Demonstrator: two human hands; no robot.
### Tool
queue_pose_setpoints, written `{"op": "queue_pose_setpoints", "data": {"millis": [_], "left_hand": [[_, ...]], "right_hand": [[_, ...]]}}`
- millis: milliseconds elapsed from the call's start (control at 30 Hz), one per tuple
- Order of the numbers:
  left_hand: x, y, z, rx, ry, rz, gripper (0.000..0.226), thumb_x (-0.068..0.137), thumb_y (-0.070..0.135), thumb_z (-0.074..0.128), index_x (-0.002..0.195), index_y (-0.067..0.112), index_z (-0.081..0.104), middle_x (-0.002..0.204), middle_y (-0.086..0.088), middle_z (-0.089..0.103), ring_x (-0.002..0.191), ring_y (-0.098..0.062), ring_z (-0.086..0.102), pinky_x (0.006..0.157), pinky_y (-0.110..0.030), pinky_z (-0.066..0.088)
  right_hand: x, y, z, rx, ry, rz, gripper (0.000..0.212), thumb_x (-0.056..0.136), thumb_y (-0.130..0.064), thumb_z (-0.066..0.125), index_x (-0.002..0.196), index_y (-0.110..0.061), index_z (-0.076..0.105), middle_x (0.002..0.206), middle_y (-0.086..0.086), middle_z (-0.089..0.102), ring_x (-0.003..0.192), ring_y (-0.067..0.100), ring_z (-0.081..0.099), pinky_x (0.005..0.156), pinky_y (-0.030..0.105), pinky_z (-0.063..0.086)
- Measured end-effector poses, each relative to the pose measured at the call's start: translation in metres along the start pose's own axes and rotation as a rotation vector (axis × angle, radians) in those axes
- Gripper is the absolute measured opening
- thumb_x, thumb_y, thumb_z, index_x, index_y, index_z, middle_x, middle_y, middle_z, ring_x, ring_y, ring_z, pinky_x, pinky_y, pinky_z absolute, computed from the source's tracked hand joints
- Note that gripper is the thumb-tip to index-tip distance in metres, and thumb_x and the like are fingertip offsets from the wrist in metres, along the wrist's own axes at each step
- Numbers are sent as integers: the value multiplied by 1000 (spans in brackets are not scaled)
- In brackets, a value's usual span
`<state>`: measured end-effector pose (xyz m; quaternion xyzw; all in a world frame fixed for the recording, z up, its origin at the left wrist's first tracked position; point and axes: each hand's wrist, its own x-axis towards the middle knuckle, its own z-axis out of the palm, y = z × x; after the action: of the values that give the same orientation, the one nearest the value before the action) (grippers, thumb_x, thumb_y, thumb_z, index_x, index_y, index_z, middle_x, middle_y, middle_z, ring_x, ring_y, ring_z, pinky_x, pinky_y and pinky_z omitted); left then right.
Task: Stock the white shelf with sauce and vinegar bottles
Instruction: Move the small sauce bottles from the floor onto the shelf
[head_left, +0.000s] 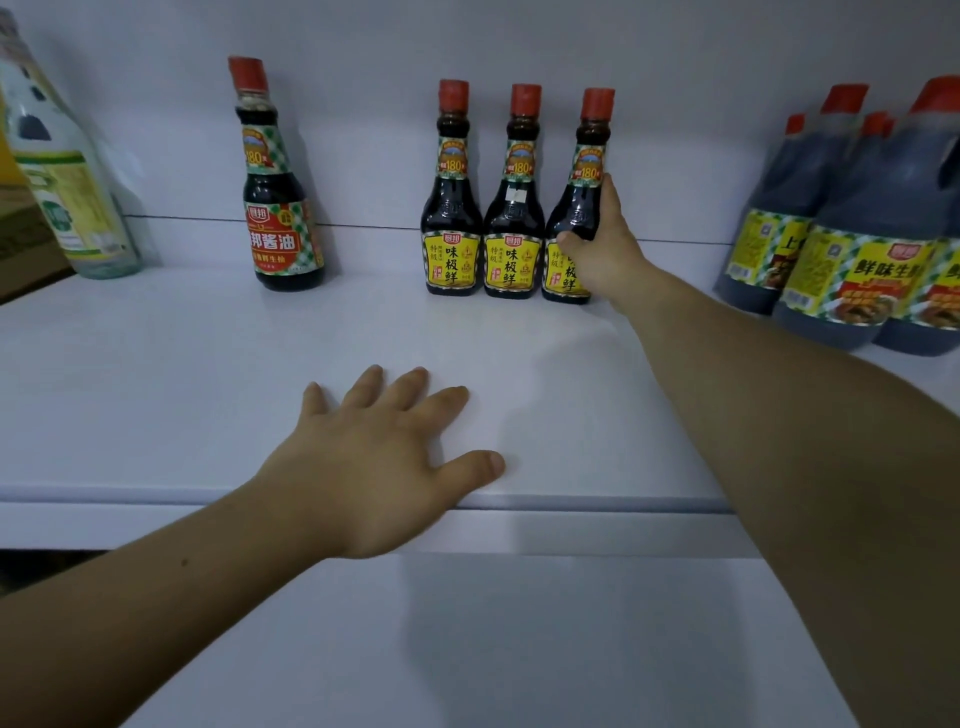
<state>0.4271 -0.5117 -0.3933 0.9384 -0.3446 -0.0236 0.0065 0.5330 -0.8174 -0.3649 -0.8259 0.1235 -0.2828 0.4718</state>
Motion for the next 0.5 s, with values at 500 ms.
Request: {"op": "queue_pose_setpoints", "data": {"millis": [500], "left_hand": [[1,0,-7,-115,-7,-13,73,82,77,23,147,44,16,160,10,9,147,-19,3,116,-56,4]], "right_hand": [[-64,-23,-10,-306,-60,152,92,88,-45,63,155,-27,2,160,12,12,147,31,18,119,42,21]]}}
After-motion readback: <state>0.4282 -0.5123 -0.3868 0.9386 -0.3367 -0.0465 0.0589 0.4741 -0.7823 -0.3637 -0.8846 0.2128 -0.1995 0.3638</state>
